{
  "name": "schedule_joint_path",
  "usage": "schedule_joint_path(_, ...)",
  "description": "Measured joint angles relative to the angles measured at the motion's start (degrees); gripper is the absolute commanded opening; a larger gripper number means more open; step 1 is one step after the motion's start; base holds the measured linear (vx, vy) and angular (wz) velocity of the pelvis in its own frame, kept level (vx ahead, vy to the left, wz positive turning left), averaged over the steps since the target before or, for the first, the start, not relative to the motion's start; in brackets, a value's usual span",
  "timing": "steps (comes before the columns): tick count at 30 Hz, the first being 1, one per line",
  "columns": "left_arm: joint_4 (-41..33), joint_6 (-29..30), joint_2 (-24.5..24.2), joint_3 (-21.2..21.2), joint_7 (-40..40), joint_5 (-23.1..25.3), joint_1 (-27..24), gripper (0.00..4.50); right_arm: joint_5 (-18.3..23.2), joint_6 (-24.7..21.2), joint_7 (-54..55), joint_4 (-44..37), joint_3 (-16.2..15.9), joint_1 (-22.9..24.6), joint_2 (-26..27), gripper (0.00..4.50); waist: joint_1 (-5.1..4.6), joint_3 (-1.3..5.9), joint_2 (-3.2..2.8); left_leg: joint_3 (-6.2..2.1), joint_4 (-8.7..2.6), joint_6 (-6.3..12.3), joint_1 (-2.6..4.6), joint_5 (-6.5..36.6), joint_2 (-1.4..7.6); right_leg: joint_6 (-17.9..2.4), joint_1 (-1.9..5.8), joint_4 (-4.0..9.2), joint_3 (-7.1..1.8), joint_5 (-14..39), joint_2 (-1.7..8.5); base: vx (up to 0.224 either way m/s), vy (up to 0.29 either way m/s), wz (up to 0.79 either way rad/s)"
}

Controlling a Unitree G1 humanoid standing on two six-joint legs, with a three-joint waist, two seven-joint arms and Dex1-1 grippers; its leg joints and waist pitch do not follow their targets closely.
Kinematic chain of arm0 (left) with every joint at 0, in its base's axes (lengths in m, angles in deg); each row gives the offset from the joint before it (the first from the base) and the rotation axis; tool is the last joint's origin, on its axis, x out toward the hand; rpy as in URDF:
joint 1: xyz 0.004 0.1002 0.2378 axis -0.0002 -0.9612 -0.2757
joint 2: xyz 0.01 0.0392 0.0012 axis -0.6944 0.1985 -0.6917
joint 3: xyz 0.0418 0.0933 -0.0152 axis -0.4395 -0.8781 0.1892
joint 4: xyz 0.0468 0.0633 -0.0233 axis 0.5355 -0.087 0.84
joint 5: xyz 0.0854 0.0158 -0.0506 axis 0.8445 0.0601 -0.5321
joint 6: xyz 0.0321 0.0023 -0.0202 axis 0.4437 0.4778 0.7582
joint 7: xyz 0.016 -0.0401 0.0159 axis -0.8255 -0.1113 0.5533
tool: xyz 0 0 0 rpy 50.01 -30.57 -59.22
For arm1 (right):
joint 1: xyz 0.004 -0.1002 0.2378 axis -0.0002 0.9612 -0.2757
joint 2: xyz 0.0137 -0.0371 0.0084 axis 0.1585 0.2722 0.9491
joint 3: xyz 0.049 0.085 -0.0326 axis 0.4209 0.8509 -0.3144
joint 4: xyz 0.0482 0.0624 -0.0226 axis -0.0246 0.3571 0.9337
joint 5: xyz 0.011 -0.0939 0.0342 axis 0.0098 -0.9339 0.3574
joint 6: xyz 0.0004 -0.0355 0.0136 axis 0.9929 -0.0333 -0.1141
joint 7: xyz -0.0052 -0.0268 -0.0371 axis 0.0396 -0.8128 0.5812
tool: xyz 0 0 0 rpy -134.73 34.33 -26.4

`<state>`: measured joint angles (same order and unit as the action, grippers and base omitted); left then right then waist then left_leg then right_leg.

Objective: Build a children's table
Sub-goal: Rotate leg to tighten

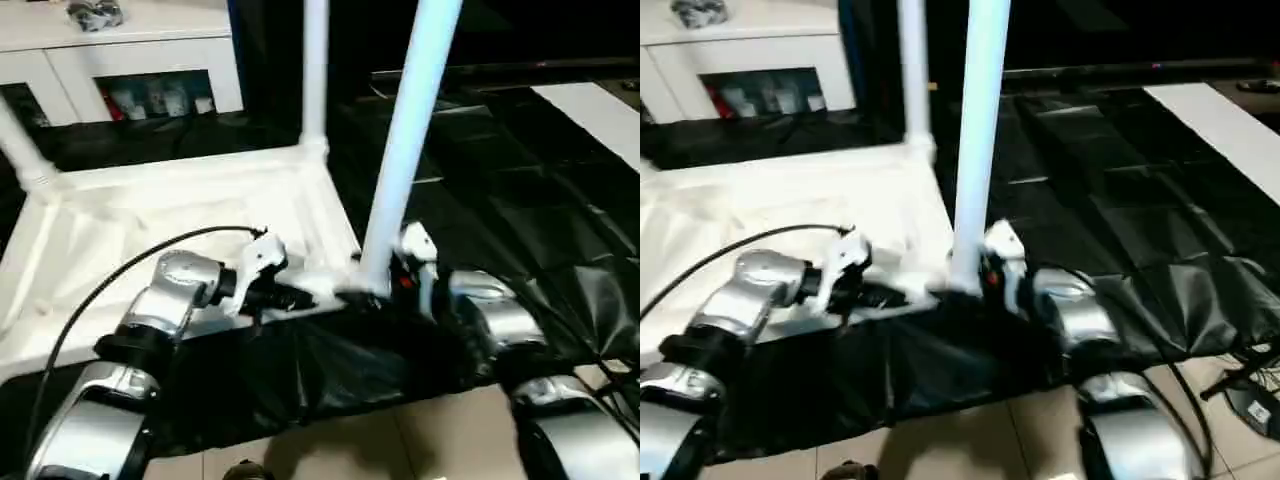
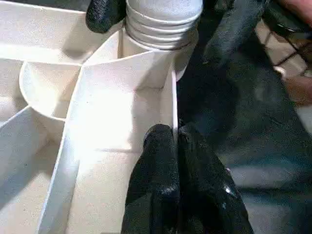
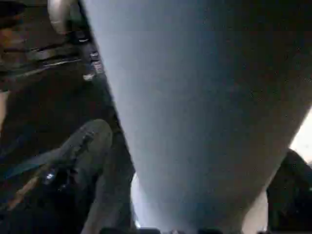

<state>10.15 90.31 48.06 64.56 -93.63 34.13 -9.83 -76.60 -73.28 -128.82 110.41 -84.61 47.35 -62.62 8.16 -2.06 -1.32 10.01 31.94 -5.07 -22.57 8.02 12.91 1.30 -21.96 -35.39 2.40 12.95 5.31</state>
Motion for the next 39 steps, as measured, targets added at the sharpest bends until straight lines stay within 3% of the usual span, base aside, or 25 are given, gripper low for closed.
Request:
schedule_joint_path(12,-0.10,-0.03,-1.04,-1.31,-4.98,-0.41,-0.23,0.00,1.19,-6.81,-5.46,-5.72,-1.86,1.95,-1.67,2.96,0.87,0.00,0.00,0.00,0.10,-0.01,0.01,0.00,-0.01,-0.01,0.00,-0.21,0.00,-0.01,0.06,0.000,0.000,0.00)
schedule_joint_path(17,0.11,-0.39,-0.67,-0.74,-0.43,0.35,-0.12,0.00,1.40,-7.48,1.33,-4.50,0.77,1.91,0.62,2.77,0.69,-0.01,0.04,-0.01,0.14,-0.04,0.24,0.00,-0.01,-0.02,0.02,-0.51,-0.06,-0.01,0.06,0.000,0.000,0.00)
schedule_joint_path(23,1.42,1.37,2.14,0.51,9.94,2.12,1.00,0.00,0.84,-5.69,20.43,-0.01,4.74,0.17,5.10,2.75,-0.28,0.00,0.21,-0.14,-0.12,-0.08,0.63,-0.01,-0.04,0.03,0.11,-0.50,-0.16,-0.03,0.07,0.000,0.000,0.00)
schedule_joint_path(30,1.67,4.89,10.64,2.25,26.79,4.88,1.92,0.00,0.12,-2.52,49.70,8.40,11.31,-5.20,11.85,2.75,-1.05,0.12,-0.06,-0.10,-0.20,-0.10,0.64,-0.02,-0.20,-0.14,0.13,-0.38,-0.30,-0.20,0.17,0.000,0.000,0.00)
schedule_joint_path(35,1.64,4.76,11.47,2.34,28.41,5.13,1.92,0.00,-0.58,-0.09,53.41,9.68,11.68,-5.68,12.72,2.75,-0.87,0.29,-0.35,-0.09,-0.30,-0.10,0.58,-0.02,-0.23,-0.05,0.13,-0.35,-0.25,-0.17,0.17,0.000,0.000,0.00)
schedule_joint_path(37,1.55,4.36,11.41,2.34,28.35,5.39,1.86,0.00,-1.12,0.85,53.17,10.40,11.63,-5.97,12.71,3.30,-0.89,0.29,-0.38,-0.09,-0.32,-0.10,0.55,-0.02,-0.22,-0.03,0.11,-0.35,-0.23,-0.16,0.16,0.000,0.000,0.00)
schedule_joint_path(39,0.83,4.04,11.16,2.29,28.20,5.59,1.39,0.00,-1.63,1.44,52.13,11.13,11.56,-6.15,12.66,3.46,-1.02,0.27,-0.36,-0.09,-0.32,-0.10,0.53,-0.02,-0.22,-0.03,0.10,-0.33,-0.23,-0.16,0.15,0.000,0.000,0.00)
